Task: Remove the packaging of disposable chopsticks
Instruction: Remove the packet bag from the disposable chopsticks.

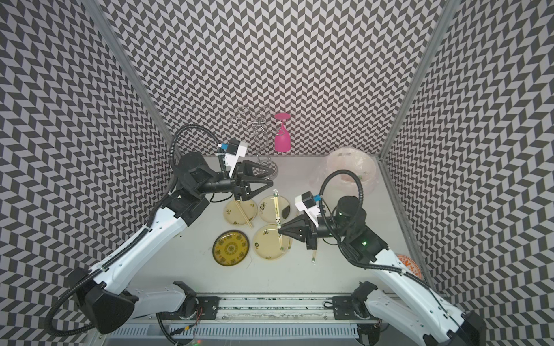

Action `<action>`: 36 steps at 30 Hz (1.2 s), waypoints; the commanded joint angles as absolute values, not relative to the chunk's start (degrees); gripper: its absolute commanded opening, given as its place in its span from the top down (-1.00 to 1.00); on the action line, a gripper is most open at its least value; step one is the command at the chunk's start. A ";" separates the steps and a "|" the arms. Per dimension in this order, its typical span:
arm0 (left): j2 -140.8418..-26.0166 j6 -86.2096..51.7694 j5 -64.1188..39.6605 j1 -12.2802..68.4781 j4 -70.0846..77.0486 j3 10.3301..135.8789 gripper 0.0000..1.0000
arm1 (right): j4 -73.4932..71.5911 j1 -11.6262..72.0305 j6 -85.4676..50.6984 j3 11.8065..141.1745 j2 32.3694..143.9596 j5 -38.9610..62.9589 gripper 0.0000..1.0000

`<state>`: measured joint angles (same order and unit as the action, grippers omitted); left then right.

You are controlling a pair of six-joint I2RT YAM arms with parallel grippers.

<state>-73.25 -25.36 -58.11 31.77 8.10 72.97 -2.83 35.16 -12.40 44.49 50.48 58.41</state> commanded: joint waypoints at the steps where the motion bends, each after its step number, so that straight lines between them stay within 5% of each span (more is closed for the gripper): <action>1: -71.62 -28.16 -67.06 32.90 12.16 74.18 -0.28 | -3.70 35.51 -10.88 46.43 50.97 59.75 1.00; 10: -69.65 -28.08 -65.61 32.64 14.15 72.66 -0.38 | -3.99 35.79 -11.84 46.23 52.18 59.85 1.00; 21: -72.10 -27.34 -67.96 33.75 12.35 73.66 0.42 | -2.69 36.39 -10.65 48.50 55.37 60.29 1.00; 25: -72.03 -26.32 -68.14 33.74 11.15 74.17 0.98 | -2.42 36.39 -10.63 48.58 55.55 60.29 1.00; 34: -68.19 -21.09 -55.38 33.75 8.45 72.57 1.00 | -6.41 36.57 -15.98 47.99 55.57 62.33 1.00; 36: -65.73 -23.20 -52.60 33.75 13.75 69.17 1.00 | -15.57 36.56 -23.86 45.51 55.08 61.28 0.74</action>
